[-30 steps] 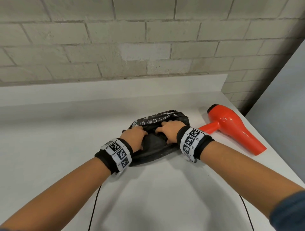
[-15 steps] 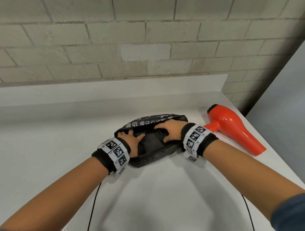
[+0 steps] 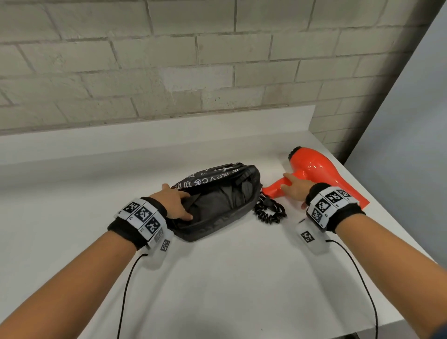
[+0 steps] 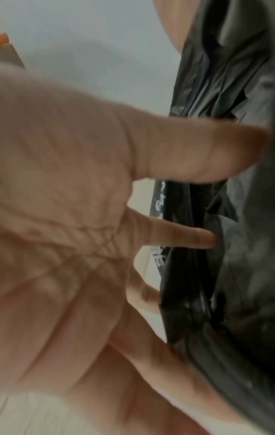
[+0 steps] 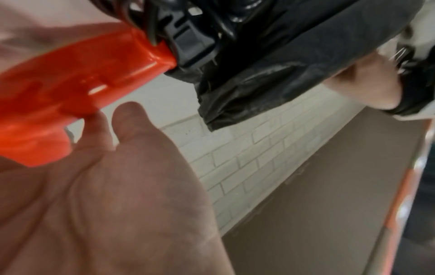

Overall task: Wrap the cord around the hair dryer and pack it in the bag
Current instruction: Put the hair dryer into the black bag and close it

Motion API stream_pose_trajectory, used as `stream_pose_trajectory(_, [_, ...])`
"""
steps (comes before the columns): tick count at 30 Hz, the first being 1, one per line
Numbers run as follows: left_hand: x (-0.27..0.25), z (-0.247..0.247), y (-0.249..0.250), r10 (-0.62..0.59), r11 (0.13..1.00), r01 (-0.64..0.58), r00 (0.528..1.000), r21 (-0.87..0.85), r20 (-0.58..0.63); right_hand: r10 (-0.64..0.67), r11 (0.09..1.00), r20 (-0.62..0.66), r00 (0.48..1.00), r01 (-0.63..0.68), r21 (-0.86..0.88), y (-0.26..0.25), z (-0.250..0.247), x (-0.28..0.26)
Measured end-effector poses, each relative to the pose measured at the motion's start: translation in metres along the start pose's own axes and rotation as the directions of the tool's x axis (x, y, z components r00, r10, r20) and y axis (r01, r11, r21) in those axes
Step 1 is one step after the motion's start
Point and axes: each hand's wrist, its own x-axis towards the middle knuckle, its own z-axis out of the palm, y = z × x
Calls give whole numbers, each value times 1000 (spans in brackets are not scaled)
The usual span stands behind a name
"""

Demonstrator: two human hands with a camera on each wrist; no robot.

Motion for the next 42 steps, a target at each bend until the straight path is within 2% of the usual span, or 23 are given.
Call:
stream_pose_trajectory(2, [4, 3, -2, 7, 1000, -7, 1000, 16, 7, 26, 995, 19, 999, -28, 95, 2, 2, 4])
stream_pose_trajectory(6, [9, 0, -4, 10, 997, -13, 1000, -80, -28, 30, 998, 26, 999, -31, 61, 4, 1, 14])
stream_pose_trajectory(10, [18, -10, -6, -9, 964, -42, 981, -263, -192, 54, 991, 45, 998, -59, 117, 3, -5, 15])
stream_pose_trajectory(16, [31, -18, -10, -26, 957, -79, 935, -281, -353, 112, 940, 28, 993, -115, 322, 11, -5, 20])
stream_pose_trajectory(18, [32, -17, -9, 14, 959, -102, 950, -265, -313, 120, 880, 30, 992, -120, 460, 15, -4, 22])
stream_pose_trajectory(21, [30, -13, -8, 68, 961, -102, 988, -258, -136, 118, 798, 13, 993, -103, 593, 18, -4, 20])
stream_pose_trajectory(24, [25, -10, -2, 117, 951, -122, 992, -285, -37, 102, 787, -58, 993, -45, 615, 20, -6, 18])
stream_pose_trajectory(30, [29, -4, -1, 146, 978, -155, 986, -140, -74, -8, 618, -208, 978, 168, 768, 6, -36, -3])
stream_pose_trajectory(34, [28, -2, 3, 173, 980, -176, 984, -93, -48, -87, 515, -365, 927, 356, 780, -8, -59, -22])
stream_pose_trajectory(38, [27, -1, 9, 244, 969, -244, 970, -37, -23, -175, 343, -448, 877, 481, 807, -29, -70, -42])
stream_pose_trajectory(40, [26, -2, 11, 315, 948, -315, 949, -47, -9, -197, 302, -489, 850, 527, 795, -36, -67, -46])
stream_pose_trajectory(42, [25, -3, 12, 377, 922, -376, 926, -93, -3, -201, 306, -543, 815, 579, 756, -42, -59, -47])
